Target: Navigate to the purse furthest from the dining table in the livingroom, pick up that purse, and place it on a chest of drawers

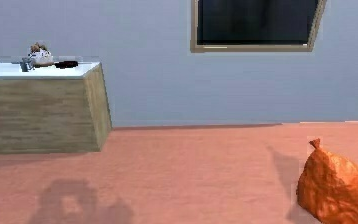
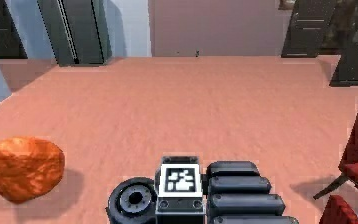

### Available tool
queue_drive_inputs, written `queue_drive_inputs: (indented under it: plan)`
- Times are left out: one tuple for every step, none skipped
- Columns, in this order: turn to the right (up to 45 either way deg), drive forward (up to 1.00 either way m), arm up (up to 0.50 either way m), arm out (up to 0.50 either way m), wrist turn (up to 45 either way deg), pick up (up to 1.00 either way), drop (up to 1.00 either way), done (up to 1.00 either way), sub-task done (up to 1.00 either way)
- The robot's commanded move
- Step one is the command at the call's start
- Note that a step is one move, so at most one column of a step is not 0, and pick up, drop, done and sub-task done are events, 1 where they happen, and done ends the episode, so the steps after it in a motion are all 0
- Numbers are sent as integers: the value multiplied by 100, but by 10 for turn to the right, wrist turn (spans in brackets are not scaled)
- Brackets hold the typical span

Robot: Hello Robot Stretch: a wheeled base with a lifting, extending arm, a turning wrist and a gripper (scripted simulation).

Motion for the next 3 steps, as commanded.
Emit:
queue_drive_inputs:
  plan:
    - [450,0,0,0,0,0,0,0,0]
    - [390,0,0,0,0,0,0,0,0]
    - [0,65,0,0,0,0,0,0,0]
